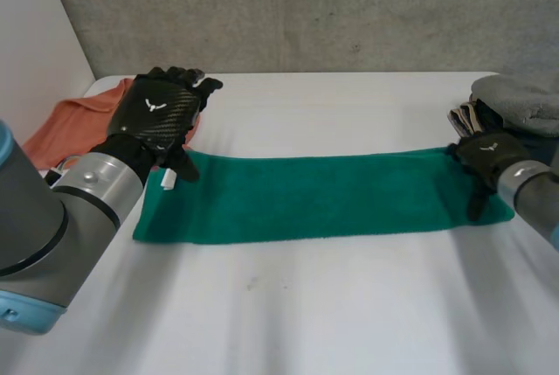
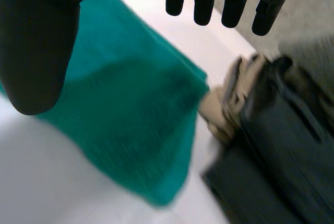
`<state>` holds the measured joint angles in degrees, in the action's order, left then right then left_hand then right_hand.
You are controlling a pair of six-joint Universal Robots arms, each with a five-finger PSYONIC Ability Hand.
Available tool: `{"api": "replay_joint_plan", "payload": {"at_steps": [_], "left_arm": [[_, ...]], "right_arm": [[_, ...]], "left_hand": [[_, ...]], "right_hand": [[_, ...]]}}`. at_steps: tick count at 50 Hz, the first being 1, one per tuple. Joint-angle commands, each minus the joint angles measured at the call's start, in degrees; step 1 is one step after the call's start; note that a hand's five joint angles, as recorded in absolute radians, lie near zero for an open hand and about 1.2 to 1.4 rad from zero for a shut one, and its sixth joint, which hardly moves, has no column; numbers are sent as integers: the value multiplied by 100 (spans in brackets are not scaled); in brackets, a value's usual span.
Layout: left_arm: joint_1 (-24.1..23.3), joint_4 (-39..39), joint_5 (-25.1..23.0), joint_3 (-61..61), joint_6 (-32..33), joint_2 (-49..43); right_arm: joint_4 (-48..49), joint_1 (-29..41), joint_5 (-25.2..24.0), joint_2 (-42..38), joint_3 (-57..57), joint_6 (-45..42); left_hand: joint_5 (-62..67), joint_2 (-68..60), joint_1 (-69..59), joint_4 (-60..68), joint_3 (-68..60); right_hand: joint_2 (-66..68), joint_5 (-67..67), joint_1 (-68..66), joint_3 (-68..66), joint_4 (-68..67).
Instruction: Fold the laundry.
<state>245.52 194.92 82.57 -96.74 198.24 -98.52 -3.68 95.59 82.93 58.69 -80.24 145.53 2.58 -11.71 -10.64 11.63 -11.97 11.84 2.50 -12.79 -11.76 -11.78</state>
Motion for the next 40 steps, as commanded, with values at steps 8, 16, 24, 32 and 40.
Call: {"api": "replay_joint_plan", "payload": {"at_steps": [8, 16, 24, 32, 40], "left_arm": [[-145, 46, 163, 23, 22, -325], [-189, 125, 172, 6, 31, -378], [-189, 187, 172, -21, 31, -378], [-171, 196, 181, -82, 31, -352], [-75, 196, 181, -170, 13, -247]], "right_arm": [[692, -937, -1094, -516, -150, -473], [781, -1034, -1156, -868, -9, -491], [1017, -1121, -1069, -1009, 114, -403], [1511, -1507, -261, -587, 8, -199], [888, -1615, 127, -772, 368, -1676]], "left_hand": [[-258, 171, 64, -163, 197], [-258, 171, 64, -163, 197], [-258, 171, 64, -163, 197], [-258, 171, 64, -163, 197], [-258, 171, 64, -163, 197]], "right_hand": [[1228, 1162, -1132, -1236, -1234], [1481, 1415, -1386, -1490, -1488], [6810, 6745, -6715, -6819, -6817], [6816, 6750, -6721, -6824, -6822], [6816, 6750, -6721, -6824, -6822]]}}
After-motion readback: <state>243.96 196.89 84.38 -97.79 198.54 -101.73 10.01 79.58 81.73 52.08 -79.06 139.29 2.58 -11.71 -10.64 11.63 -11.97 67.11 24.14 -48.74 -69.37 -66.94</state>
